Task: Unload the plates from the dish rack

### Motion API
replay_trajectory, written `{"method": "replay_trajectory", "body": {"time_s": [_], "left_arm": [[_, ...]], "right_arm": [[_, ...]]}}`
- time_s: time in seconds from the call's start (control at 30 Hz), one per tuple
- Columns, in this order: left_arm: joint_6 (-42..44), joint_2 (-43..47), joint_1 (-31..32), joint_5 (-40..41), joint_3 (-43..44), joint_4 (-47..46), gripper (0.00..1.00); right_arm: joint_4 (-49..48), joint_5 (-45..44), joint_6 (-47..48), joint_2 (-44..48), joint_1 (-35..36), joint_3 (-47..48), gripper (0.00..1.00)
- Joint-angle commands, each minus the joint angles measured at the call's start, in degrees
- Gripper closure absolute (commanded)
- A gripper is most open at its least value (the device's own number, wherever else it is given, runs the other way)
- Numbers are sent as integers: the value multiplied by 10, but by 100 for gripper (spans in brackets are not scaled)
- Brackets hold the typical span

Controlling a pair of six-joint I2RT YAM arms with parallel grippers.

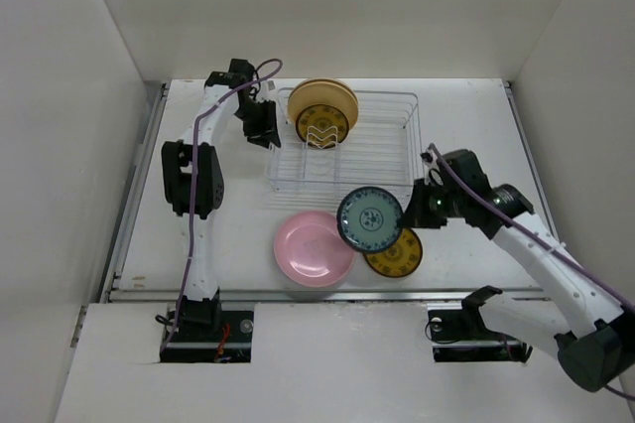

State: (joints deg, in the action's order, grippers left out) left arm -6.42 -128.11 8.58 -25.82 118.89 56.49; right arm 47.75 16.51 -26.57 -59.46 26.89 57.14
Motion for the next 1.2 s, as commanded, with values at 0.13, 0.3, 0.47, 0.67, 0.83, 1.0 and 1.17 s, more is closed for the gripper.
{"method": "replay_trajectory", "body": {"time_s": [0.13, 0.3, 0.47, 0.67, 0.83, 1.0, 1.17], "left_arm": [[45, 88, 8, 30, -26, -44, 44], [63, 136, 14, 30, -34, -28, 38], [120, 237, 14, 30, -108, 22, 47], [285, 282, 65, 31, -195, 145, 71], [343, 287, 159, 38, -305, 190, 75], [335, 287, 232, 64, -378, 142, 73], [301, 268, 273, 92, -418, 78, 73]], "right_arm": [[25, -94, -187, 73, -22, -113, 100], [18, -133, -226, 90, -32, -149, 100], [18, -139, -238, 110, -38, -194, 100], [6, -141, -250, 110, -38, -229, 87], [11, -156, -250, 110, -38, -229, 60], [11, -162, -250, 110, -38, -229, 51], [6, -156, -245, 128, -38, -229, 51]]}}
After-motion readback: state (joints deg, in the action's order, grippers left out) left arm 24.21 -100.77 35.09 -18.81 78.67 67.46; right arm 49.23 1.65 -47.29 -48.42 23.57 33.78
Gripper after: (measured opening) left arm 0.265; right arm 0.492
